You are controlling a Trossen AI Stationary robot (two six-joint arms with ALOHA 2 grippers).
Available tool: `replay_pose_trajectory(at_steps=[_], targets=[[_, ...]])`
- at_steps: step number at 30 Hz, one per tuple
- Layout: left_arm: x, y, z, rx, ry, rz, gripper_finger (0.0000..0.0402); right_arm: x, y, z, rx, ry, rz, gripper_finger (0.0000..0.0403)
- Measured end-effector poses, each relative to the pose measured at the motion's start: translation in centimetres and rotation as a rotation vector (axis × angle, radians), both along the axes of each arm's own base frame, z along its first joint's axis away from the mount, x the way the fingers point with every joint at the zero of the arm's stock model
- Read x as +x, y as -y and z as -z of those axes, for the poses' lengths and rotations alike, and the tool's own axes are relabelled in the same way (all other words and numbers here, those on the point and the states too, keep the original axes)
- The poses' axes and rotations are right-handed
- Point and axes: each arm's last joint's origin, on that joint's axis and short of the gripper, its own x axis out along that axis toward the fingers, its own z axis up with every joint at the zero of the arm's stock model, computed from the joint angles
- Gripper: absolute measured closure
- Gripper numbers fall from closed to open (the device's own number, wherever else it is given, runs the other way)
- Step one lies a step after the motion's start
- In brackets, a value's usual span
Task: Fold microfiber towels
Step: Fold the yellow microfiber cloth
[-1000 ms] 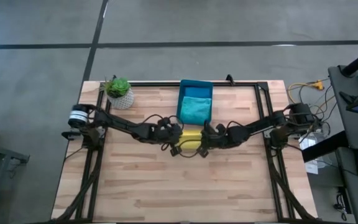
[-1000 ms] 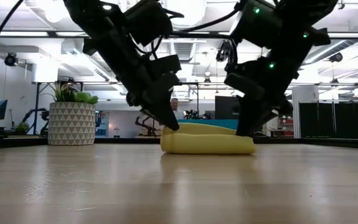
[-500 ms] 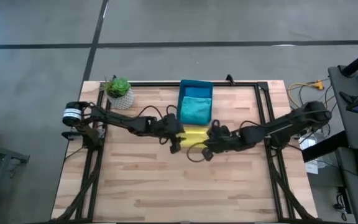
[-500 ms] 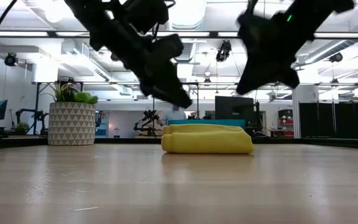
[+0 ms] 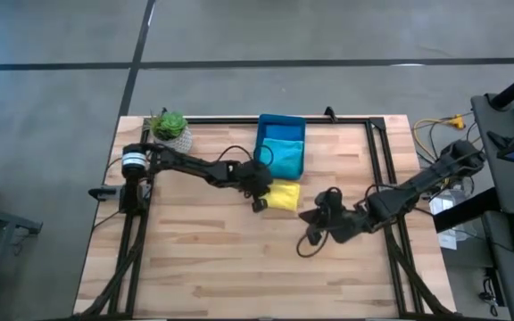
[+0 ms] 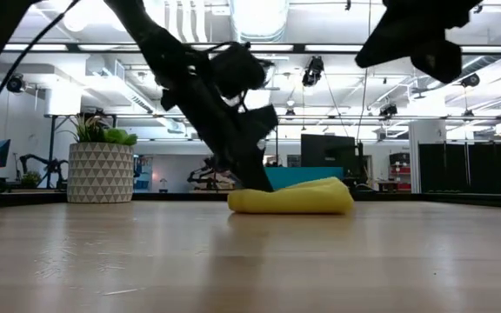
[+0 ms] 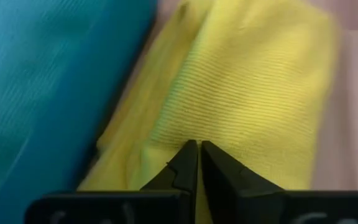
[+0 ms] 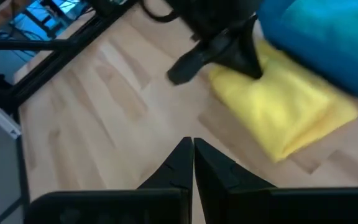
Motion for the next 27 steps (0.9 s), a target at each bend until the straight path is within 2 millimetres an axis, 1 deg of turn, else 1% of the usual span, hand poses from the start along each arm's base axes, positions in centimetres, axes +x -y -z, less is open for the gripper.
replay_pose_trajectory(at_steps=[3,5,8,11,15,18,21,24,27], targets=[[0.3,0.0,1.0,-0.067,-0.06,-0.101,0.0399,-0.2,-1.0,0.5,0.03,-0.007,-0.005,0.0394],[0.3,0.6,1.7,-0.121,-0.082,-0.156,0.04,-0.3,-1.7,1.0,0.062,-0.012,0.006,0.0394],[0.3,3.0,2.2,-0.211,-0.101,-0.207,0.0401,-0.4,-3.2,2.0,0.133,0.009,0.07,0.0394],[0.5,6.3,1.9,-0.338,-0.084,-0.204,0.0401,-0.8,-4.9,3.5,0.219,0.016,0.136,0.0394],[0.1,9.6,0.6,-0.414,-0.054,-0.19,0.0401,-1.3,-7.9,5.6,0.362,0.122,0.249,0.0394],[-0.3,10.9,-1.2,-0.404,0.004,-0.188,0.0402,-1.3,-10.1,7.5,0.479,0.226,0.32,0.0394],[-0.5,10.9,-3.5,-0.405,0.084,-0.177,0.0402,-0.7,-11.8,9.2,0.567,0.282,0.32,0.0394],[-0.8,10.6,-4.3,-0.392,0.098,-0.18,0.0402,0.1,-12.9,10.5,0.644,0.33,0.303,0.0394],[-1.1,10.5,-5.2,-0.327,0.12,-0.166,0.0402,0.6,-13.5,11.4,0.688,0.367,0.296,0.0394]])
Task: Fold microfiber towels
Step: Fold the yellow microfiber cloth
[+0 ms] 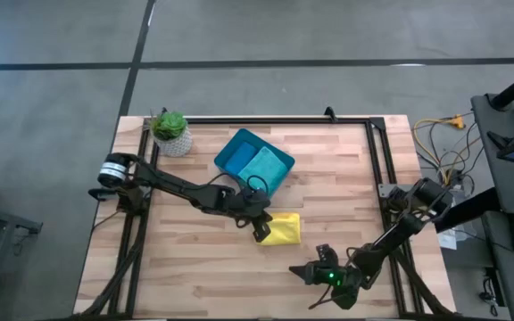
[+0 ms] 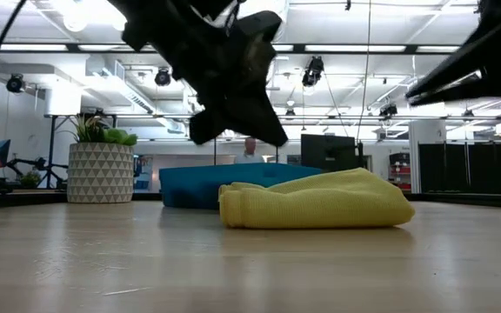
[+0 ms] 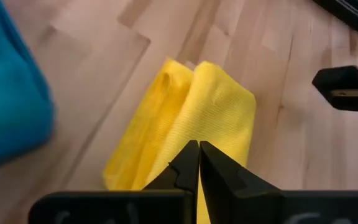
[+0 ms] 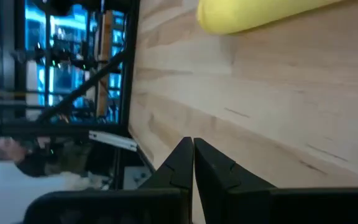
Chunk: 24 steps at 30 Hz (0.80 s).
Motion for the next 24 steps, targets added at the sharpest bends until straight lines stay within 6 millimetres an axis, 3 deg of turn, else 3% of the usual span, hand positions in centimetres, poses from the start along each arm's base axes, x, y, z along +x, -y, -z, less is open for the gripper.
replay_pose_trajectory(at_steps=[3,6,15,19,24], targets=[[-0.2,-0.5,-0.1,0.075,-0.017,0.014,0.0401,0.2,0.2,1.1,0.069,0.007,0.068,0.0394],[-0.1,-1.2,1.3,0.103,-0.093,0.046,0.0401,1.0,0.6,2.1,0.121,0.021,0.112,0.0383],[-0.2,-2.1,4.6,0.18,-0.243,0.081,0.0401,3.1,2.3,2.6,0.186,0.02,0.153,0.0269],[-0.2,-2.1,5.2,0.171,-0.253,0.085,0.0401,3.3,2.8,2.7,0.195,-0.062,0.124,0.0235],[-0.3,-0.6,5.2,0.122,-0.253,0.134,0.0401,3.4,3.8,2.9,0.185,-0.159,0.116,0.0225]])
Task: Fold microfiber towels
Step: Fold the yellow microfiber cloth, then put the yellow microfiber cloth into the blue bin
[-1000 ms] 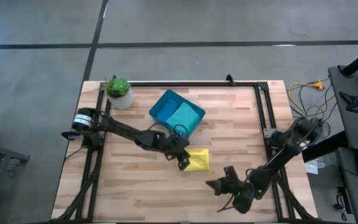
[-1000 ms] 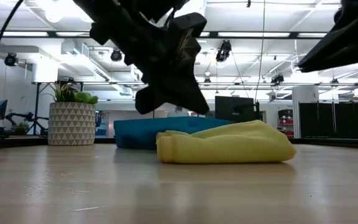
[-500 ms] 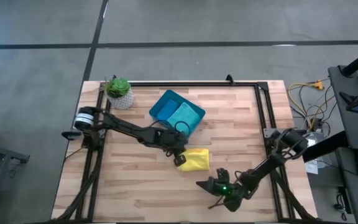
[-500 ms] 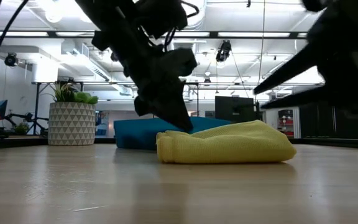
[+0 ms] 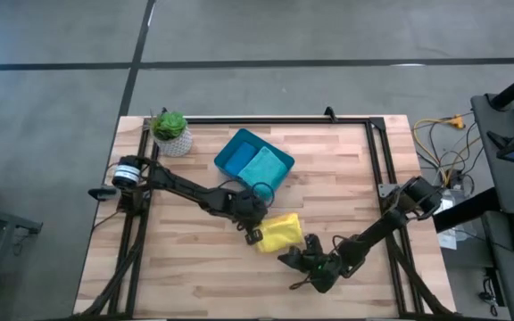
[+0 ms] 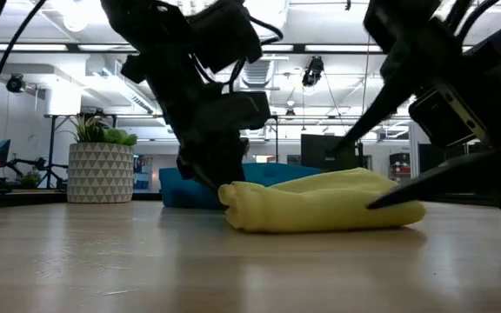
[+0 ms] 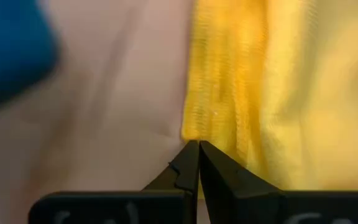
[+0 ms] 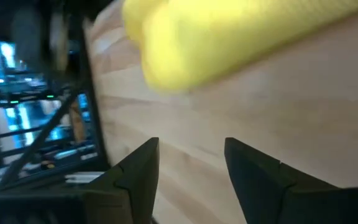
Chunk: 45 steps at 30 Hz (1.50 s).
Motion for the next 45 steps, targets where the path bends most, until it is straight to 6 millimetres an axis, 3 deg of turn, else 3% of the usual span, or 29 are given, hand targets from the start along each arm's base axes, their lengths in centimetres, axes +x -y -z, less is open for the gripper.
replay_pose_trajectory(at_steps=[11,15,21,26,33,39,45], targets=[[-1.2,6.1,0.2,-0.106,-0.016,0.136,0.0401,-0.6,2.3,-0.4,-0.119,-0.177,0.008,0.0225],[-1.9,7.1,-0.1,-0.072,-0.032,0.149,0.0401,-1.9,3.2,-1.2,-0.245,-0.271,-0.032,0.0225],[-2.0,6.9,-1.1,-0.059,-0.009,0.139,0.0401,-4.1,4.3,-3.7,-0.291,-0.376,-0.056,0.0225],[-1.4,6.5,-1.4,-0.066,0.036,0.125,0.0401,-4.8,5.3,-3.5,-0.231,-0.402,-0.084,0.0225],[-0.2,6.9,-3.9,-0.093,0.237,0.172,0.0401,-4.6,5.2,-2.7,-0.131,-0.253,-0.078,0.0225],[0.0,5.8,-3.4,-0.068,0.228,0.128,0.0401,-4.9,5.4,-2.2,-0.081,-0.219,-0.064,0.0225],[0.7,3.4,-2.7,-0.014,0.232,0.029,0.0402,-4.3,5.6,-2.5,-0.066,-0.207,-0.05,0.0225]])
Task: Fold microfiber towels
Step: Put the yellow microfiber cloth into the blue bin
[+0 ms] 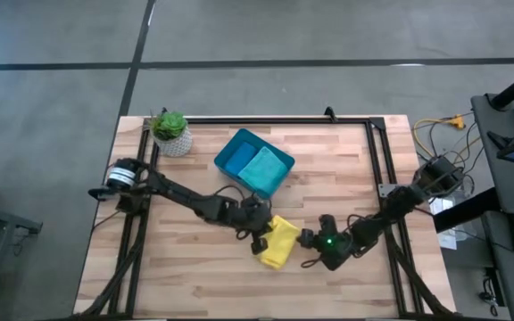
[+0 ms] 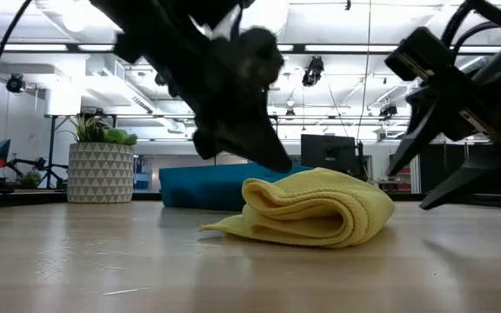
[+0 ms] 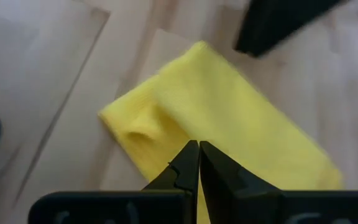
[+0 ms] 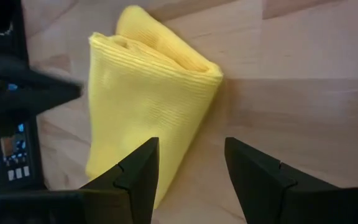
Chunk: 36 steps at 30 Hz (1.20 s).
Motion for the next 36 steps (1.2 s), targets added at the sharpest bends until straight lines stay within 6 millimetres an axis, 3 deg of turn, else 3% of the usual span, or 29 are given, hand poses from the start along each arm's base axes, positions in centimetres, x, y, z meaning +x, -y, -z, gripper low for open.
replay_pose_trajectory(at_steps=[11,17,21,27,36], targets=[[0.6,-1.5,2.0,-0.035,-0.058,0.0,0.0402,0.6,0.5,-0.2,0.025,-0.016,-0.009,0.0225],[0.3,-1.4,-0.6,-0.047,0.013,0.004,0.0402,0.6,0.4,-0.2,0.028,-0.017,-0.013,0.0225],[0.2,-0.8,-0.9,-0.095,0.013,0.069,0.0402,0.6,0.4,-0.2,0.029,-0.016,-0.013,0.0225],[0.6,0.3,1.3,-0.124,-0.053,0.13,0.0402,0.6,0.4,-0.2,0.036,-0.014,-0.007,0.0225],[0.8,-0.4,3.8,-0.114,-0.134,0.036,0.0402,1.0,0.1,-0.6,0.081,0.028,-0.034,0.0225]])
